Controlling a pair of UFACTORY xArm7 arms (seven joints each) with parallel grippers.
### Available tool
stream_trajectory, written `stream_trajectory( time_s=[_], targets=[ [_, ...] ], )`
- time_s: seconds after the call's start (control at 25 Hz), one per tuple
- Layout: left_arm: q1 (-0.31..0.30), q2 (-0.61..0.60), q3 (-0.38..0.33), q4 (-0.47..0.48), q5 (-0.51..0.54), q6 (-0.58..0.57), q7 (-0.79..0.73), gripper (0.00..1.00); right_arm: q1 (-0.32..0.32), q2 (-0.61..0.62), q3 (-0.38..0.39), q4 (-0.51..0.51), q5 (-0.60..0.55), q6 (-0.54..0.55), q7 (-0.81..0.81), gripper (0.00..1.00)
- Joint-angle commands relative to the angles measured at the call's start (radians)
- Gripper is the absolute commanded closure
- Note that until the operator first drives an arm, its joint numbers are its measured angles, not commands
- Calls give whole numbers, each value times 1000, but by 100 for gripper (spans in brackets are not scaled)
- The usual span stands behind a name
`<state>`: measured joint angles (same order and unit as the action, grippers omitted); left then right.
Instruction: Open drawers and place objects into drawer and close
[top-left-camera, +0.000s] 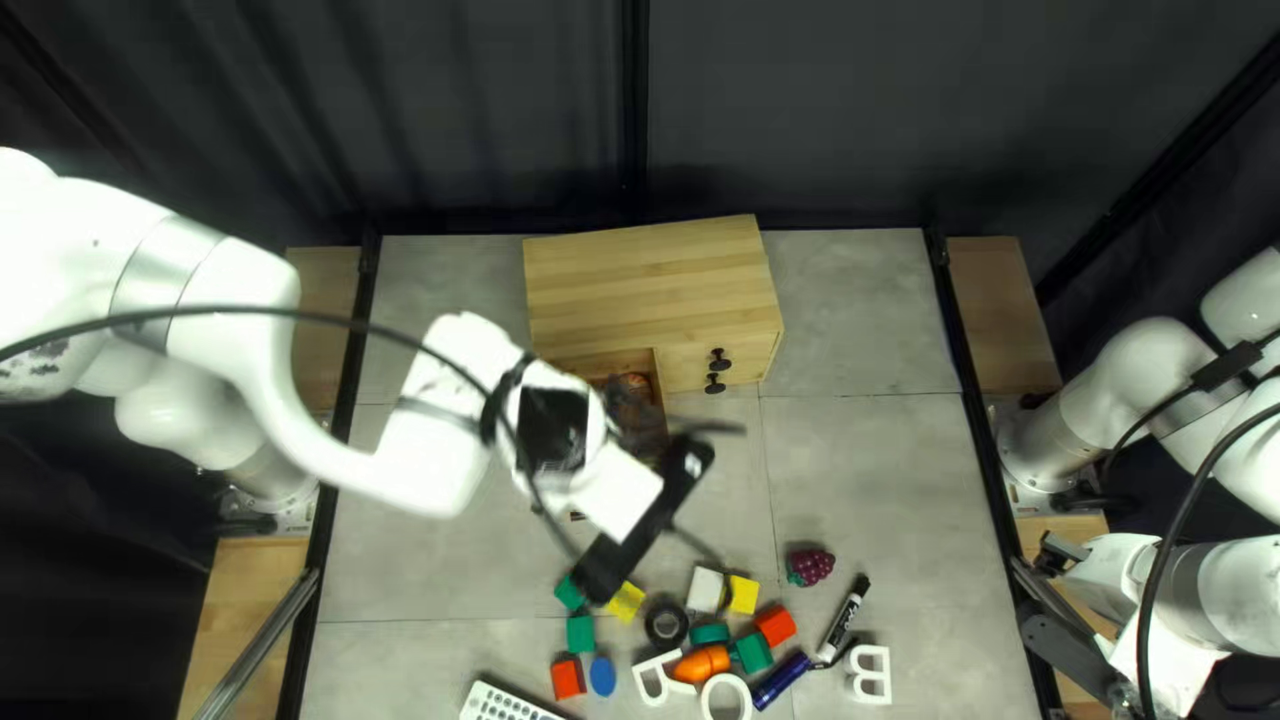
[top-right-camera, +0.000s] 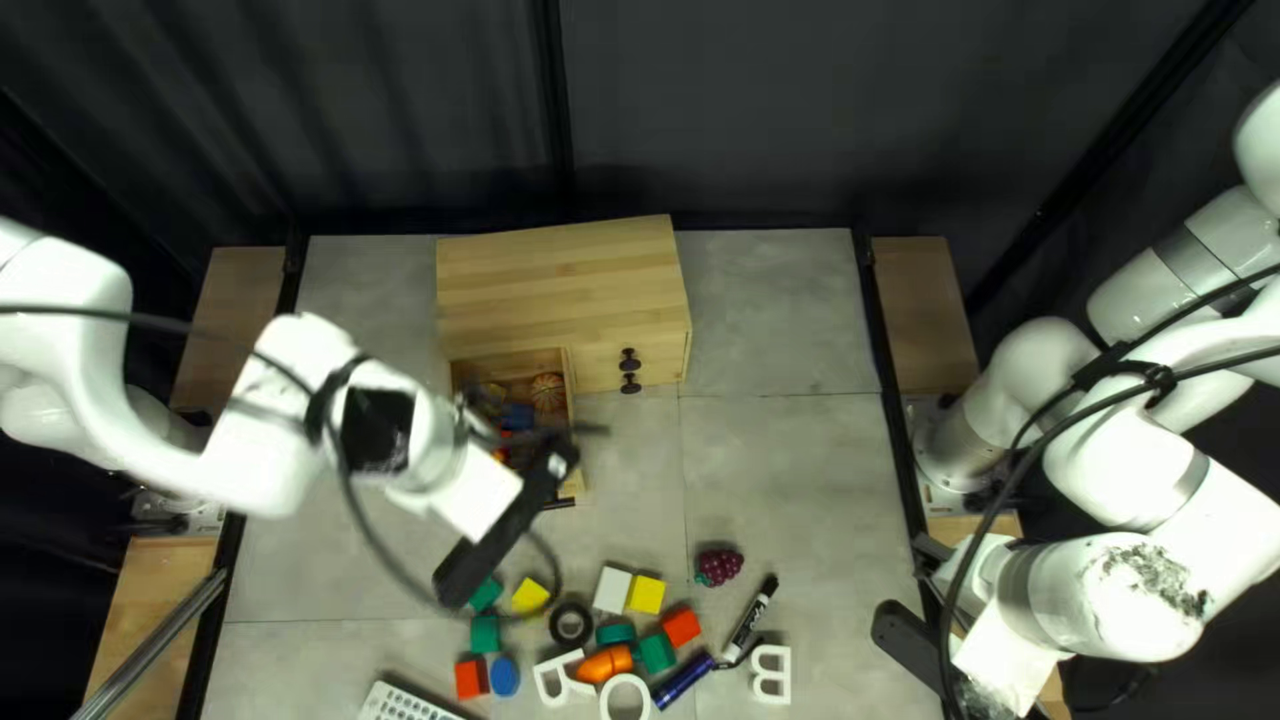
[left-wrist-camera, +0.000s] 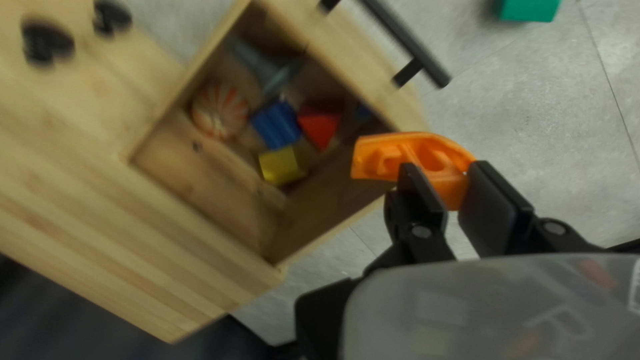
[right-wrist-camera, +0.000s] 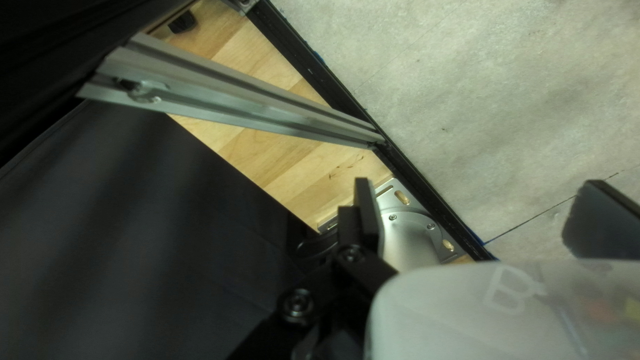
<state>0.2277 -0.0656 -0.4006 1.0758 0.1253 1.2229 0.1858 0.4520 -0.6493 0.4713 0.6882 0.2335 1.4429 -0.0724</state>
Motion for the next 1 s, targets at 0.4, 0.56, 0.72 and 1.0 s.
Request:
stream_trajectory(
  time_s=[0.4, 0.56, 0.72, 1.0],
  targets=[
    [45, -58, 30, -92, 41, -102, -230, 0, 0, 0, 0, 0, 0, 0, 0, 0],
    [21, -124, 19, -161, 19, -110, -195, 0, 0, 0, 0, 0, 0, 0, 0, 0],
    [-30, -220, 25, -261, -34, -93, -46, 0, 0, 0, 0, 0, 0, 0, 0, 0],
    [-101, -261, 53, -357, -159, -43, 175, 0, 0, 0, 0, 0, 0, 0, 0, 0]
  ],
)
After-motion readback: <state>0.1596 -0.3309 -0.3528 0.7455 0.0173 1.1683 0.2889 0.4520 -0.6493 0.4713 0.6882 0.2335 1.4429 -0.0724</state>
